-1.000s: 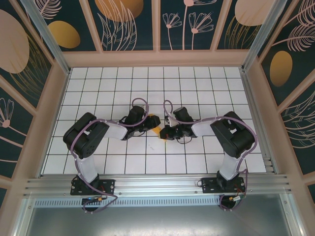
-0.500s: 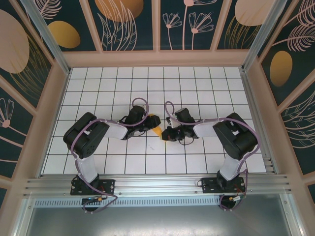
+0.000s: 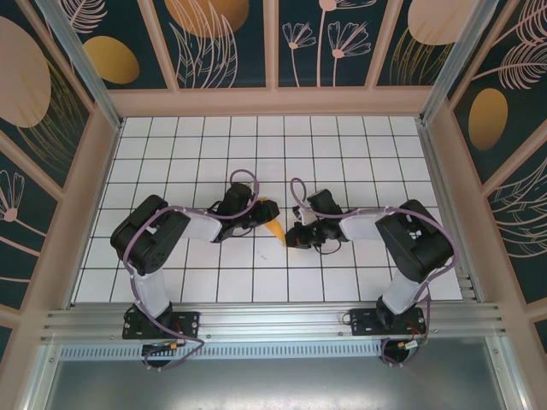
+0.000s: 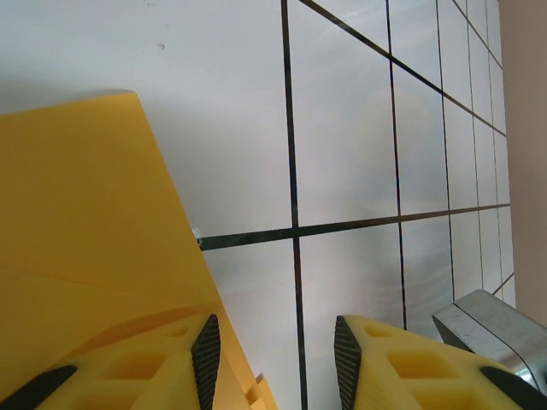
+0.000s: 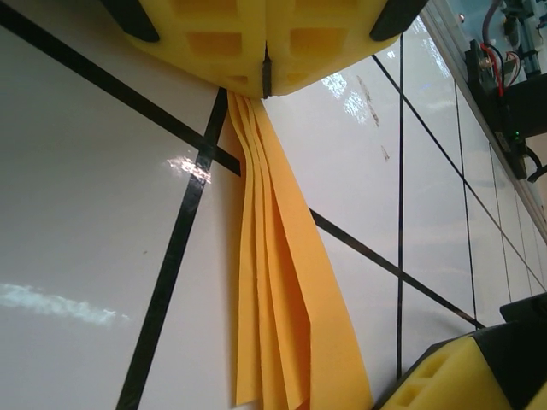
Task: Fold a paper plane with a square sheet of paper (pick it up from the middle)
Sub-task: Fold the wing for the fifth time at the center of the table.
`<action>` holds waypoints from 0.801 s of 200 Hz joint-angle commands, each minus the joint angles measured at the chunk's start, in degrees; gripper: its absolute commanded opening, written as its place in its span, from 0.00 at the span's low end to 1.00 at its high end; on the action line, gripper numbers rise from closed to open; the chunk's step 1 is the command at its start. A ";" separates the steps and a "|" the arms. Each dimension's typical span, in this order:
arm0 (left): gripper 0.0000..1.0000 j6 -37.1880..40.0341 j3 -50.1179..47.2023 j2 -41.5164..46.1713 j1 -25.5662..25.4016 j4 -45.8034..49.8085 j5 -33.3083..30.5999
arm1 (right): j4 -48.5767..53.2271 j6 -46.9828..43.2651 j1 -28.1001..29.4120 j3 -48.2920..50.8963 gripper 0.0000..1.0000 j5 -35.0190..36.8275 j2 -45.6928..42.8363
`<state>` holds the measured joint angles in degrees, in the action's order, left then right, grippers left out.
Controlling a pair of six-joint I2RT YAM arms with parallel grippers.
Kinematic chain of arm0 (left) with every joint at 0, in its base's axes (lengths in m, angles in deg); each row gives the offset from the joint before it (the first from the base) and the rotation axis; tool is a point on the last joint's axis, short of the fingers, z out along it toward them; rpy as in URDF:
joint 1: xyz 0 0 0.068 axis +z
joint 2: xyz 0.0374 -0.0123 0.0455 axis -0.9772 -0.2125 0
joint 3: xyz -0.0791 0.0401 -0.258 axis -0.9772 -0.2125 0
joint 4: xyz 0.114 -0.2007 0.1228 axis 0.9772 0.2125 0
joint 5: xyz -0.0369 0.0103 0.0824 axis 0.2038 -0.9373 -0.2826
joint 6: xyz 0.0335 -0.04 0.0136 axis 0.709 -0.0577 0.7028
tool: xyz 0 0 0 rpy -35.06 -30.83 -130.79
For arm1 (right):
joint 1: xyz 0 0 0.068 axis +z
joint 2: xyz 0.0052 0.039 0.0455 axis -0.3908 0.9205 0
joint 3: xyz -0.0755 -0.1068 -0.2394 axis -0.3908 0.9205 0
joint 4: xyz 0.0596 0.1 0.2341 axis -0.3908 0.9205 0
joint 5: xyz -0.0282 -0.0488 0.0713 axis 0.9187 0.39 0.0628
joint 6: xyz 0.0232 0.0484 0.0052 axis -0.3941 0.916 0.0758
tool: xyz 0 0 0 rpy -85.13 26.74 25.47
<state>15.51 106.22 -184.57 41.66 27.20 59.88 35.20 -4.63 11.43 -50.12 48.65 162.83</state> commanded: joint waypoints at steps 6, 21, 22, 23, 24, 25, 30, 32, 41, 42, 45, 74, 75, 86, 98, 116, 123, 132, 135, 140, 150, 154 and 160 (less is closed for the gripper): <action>0.43 1.70 -0.42 -3.22 -0.01 5.68 -1.35 | 5.26 -1.47 -1.31 2.55 0.01 5.82 2.80; 0.43 1.72 -0.50 -3.22 0.04 5.69 -1.26 | 4.32 -1.02 -2.38 3.71 0.01 5.54 2.52; 0.43 1.75 -0.50 -3.23 -0.01 5.74 -1.26 | 4.26 -1.02 -2.41 3.76 0.01 5.49 2.48; 0.43 1.77 -0.50 -3.19 0.02 5.76 -1.26 | 4.24 -1.02 -2.47 3.79 0.01 5.38 2.42; 0.43 1.78 -0.50 -3.17 0.03 5.77 -1.26 | 4.18 -1.02 -2.55 3.81 0.01 5.28 2.38; 0.43 1.74 -0.55 -3.20 -0.01 5.77 -1.22 | 4.15 -0.97 -2.58 3.86 0.01 5.23 2.37; 0.43 1.84 -0.50 -3.15 -0.01 5.78 -1.26 | 4.04 -0.89 -2.68 3.99 0.01 4.90 2.24; 0.43 1.87 -0.46 -3.21 0.01 5.76 -1.26 | 4.03 -0.85 -2.72 4.00 0.01 4.71 2.15; 0.43 1.88 -0.42 -3.18 -0.01 5.78 -1.33 | 4.03 -0.84 -2.79 3.94 0.01 2.91 1.72; 0.43 1.83 -0.42 -3.21 0.01 5.78 -1.29 | 4.03 -0.84 -2.79 3.92 0.01 2.68 1.68; 0.43 1.87 -0.35 -3.22 0.03 5.78 -1.27 | 3.86 -0.76 -2.76 3.84 0.01 1.92 1.52; 0.43 1.87 -0.07 -3.14 0.04 5.78 -0.86 | 3.34 0.10 -2.75 1.93 0.01 -2.68 -3.18; 0.43 1.83 -0.07 -3.10 0.04 5.78 -0.84 | 3.34 0.11 -2.77 1.78 0.01 -2.79 -3.31; 0.43 1.97 0.00 -3.02 0.03 5.78 -0.61 | 2.46 0.46 -2.77 0.43 0.01 -4.86 -4.55; 0.43 1.94 0.11 -3.13 0.04 5.77 -0.48 | 1.13 0.87 -2.76 -0.99 0.02 -6.91 -4.57; 0.43 1.94 0.51 -3.32 0.00 5.77 -0.13 | 0.22 1.06 -2.79 -3.40 0.03 -7.74 -2.44; 0.43 1.87 0.59 -3.37 0.04 5.78 -0.12 | -0.01 0.84 -2.74 -4.25 0.03 -7.77 -1.25; 0.43 1.82 0.75 -3.41 0.04 5.87 0.02 | -0.82 0.96 -2.74 -4.89 0.03 -7.74 0.49; 0.43 1.92 0.80 -3.41 0.04 5.87 -0.02 | -0.95 1.00 -2.79 -5.15 0.03 -7.52 1.02; 0.43 1.78 0.96 -3.41 0.04 5.91 0.05 | -1.08 1.00 -2.73 -5.66 0.03 -7.17 1.85; 0.43 1.79 1.07 -3.39 0.04 6.11 -0.03 | -1.62 1.09 -2.74 -6.56 0.03 -7.36 3.70; 0.43 1.75 1.14 -3.41 0.03 6.17 -0.02 | -2.34 1.27 -2.76 -6.72 0.03 -8.01 4.44; 0.43 1.87 1.26 -3.41 0.04 6.28 -0.03 | -2.70 1.35 -2.79 -7.11 0.03 -8.54 5.53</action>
<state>15.95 107.27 -185.09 41.68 28.05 60.49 34.30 -4.18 8.98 -55.30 42.45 163.85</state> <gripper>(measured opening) 0.432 0.065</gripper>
